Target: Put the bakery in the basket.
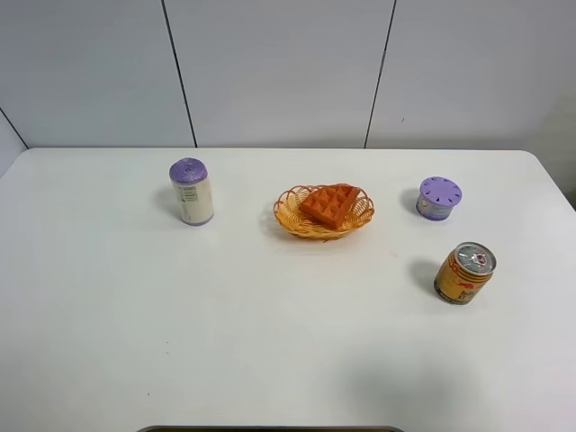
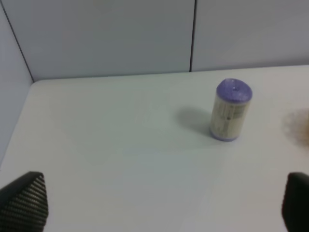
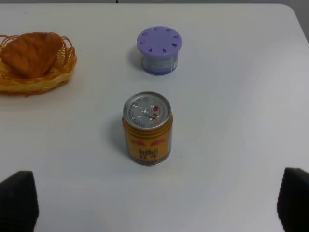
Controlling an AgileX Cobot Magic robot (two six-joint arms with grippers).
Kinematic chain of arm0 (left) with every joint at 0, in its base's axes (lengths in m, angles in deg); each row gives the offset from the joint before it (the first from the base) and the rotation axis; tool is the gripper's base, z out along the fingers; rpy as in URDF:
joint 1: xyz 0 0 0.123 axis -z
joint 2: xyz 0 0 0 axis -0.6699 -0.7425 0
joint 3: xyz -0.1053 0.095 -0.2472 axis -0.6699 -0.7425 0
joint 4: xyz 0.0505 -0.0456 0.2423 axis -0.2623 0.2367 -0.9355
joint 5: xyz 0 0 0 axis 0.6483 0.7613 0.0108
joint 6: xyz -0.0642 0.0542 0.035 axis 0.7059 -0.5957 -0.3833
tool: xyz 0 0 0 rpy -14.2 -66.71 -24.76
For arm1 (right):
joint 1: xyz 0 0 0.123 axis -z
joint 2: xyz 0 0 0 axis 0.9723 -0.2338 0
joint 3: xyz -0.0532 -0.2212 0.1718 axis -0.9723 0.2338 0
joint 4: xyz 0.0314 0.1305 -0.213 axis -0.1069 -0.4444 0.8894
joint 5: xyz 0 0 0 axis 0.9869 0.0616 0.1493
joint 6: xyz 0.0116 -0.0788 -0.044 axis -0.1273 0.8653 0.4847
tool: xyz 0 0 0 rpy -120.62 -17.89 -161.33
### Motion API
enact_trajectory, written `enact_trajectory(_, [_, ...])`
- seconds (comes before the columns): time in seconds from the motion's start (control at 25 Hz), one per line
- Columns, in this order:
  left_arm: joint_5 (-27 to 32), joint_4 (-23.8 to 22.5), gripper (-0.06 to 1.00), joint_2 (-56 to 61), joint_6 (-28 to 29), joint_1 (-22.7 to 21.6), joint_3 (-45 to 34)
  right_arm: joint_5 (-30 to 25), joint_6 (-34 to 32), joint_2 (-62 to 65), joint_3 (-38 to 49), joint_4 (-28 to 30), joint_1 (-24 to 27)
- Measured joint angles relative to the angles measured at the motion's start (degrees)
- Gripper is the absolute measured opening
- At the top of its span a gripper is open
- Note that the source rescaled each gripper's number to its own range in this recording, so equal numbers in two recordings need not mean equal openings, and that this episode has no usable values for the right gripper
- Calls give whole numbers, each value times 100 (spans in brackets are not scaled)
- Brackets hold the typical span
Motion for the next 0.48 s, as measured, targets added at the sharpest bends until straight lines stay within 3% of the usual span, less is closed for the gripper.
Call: enact_trajectory(0.48, [-52,43,98,1000,21,0,-1398,0,0,0,0,0,0])
